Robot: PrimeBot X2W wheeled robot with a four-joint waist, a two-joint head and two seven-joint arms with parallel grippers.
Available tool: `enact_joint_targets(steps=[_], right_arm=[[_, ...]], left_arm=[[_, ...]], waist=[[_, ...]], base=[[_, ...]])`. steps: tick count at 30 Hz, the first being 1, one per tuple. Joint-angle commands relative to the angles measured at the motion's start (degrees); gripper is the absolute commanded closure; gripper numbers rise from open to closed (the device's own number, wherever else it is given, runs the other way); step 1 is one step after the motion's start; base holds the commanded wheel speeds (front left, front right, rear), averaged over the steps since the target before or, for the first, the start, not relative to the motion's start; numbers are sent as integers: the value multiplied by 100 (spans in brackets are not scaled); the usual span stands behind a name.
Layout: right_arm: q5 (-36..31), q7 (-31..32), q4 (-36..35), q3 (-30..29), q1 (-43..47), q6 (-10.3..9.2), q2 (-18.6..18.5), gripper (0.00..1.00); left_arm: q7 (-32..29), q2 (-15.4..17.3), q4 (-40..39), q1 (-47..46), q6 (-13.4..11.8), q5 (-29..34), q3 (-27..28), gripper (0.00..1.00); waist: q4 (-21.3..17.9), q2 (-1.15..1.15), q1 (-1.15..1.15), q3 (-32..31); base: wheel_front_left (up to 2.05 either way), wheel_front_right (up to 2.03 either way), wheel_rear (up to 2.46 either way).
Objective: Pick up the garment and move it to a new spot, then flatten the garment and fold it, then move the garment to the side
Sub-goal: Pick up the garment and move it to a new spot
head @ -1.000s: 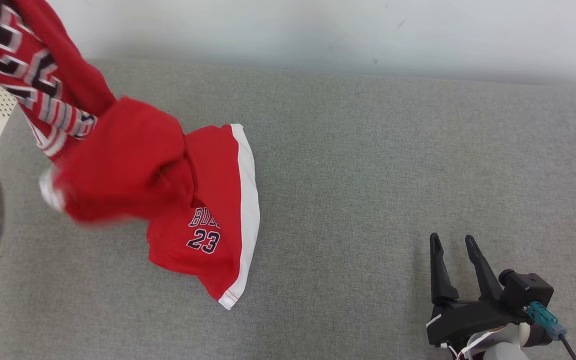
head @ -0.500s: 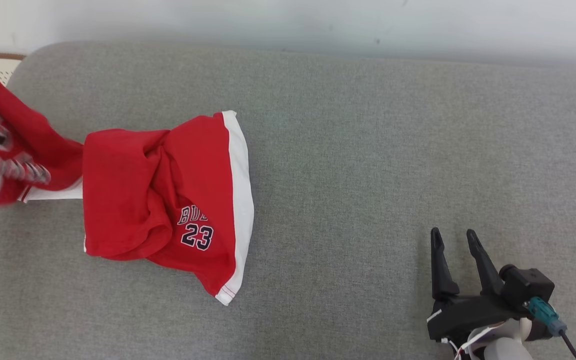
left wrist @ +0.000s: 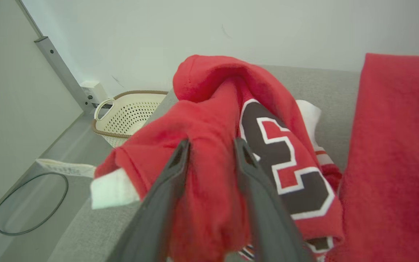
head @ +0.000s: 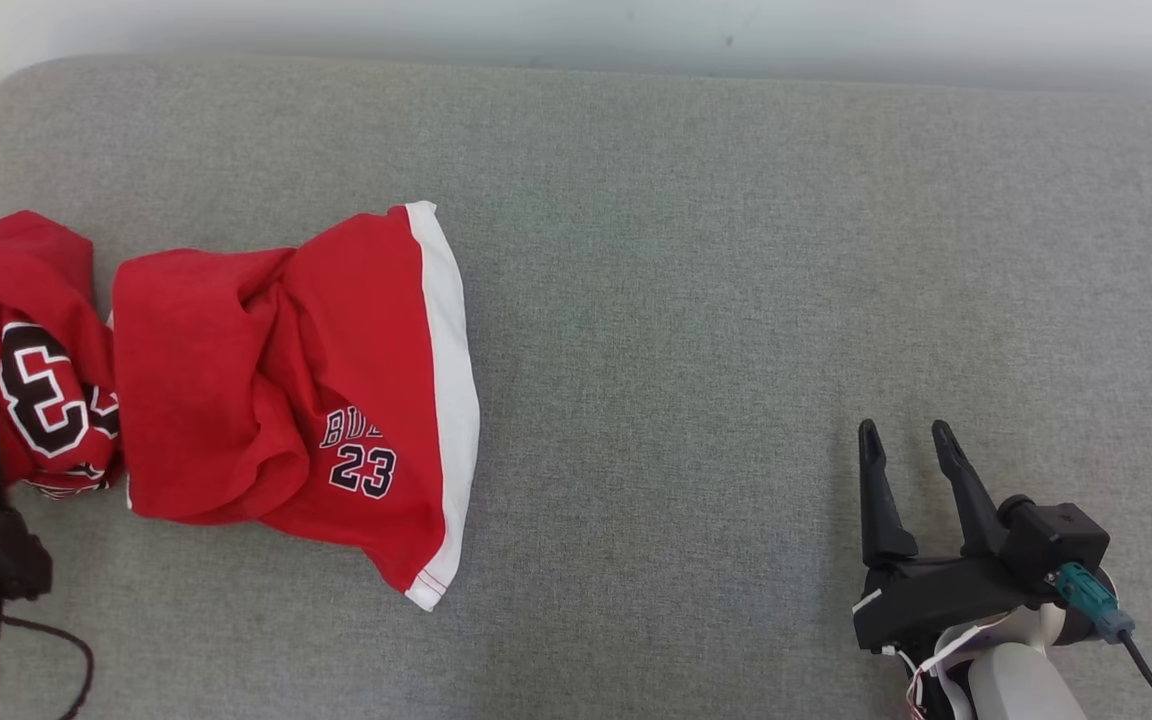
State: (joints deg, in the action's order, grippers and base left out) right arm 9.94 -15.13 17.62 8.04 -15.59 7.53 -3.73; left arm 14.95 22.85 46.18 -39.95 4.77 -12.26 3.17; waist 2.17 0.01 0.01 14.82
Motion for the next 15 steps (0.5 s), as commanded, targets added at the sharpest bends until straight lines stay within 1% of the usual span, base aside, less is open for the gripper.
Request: enact_joint_targets(steps=[1, 4, 7, 8, 10, 11, 13, 15], right_arm=[[-37, -2, -8, -20, 75, -8, -29, 0], [-52, -2, 18, -47, 114, -8, -31, 0], [-38, -2, 23, -34, 111, -7, -16, 0], [-38, -2, 23, -28, 128, -8, -7, 0], [-25, -2, 28, -17, 167, -8, 6, 0], [-25, -2, 28, -17, 167, -8, 6, 0], [-11, -2, 36, 0, 191, -7, 18, 0], [-20, -2, 42, 14, 227, -8, 32, 0]], left_arm=[[33, -71, -99, 210, -22, -87, 115, 0], [33, -269, -391, 468, -91, -49, 237, 0], [31, -445, -848, 728, -145, 97, 311, 0], [30, -508, -1011, 852, -107, 244, 212, 0], [30, -727, -1311, 1066, -137, 290, 233, 0], [30, -727, -1311, 1066, -137, 290, 233, 0], [30, -839, -1600, 1224, -100, 323, 292, 0], [31, -1075, -1849, 1379, -56, 360, 262, 0]], waist=[[12, -1, -1, -34], [50, -1, -1, -115], [93, -1, -1, -209], [113, -1, -1, -245], [142, -1, -1, -305], [142, -1, -1, -305], [162, -1, -1, -353], [172, -1, -1, -406]], base=[[0, 0, 0], [0, 0, 0], [0, 0, 0], [0, 0, 0], [0, 0, 0], [0, 0, 0], [0, 0, 0], [0, 0, 0]])
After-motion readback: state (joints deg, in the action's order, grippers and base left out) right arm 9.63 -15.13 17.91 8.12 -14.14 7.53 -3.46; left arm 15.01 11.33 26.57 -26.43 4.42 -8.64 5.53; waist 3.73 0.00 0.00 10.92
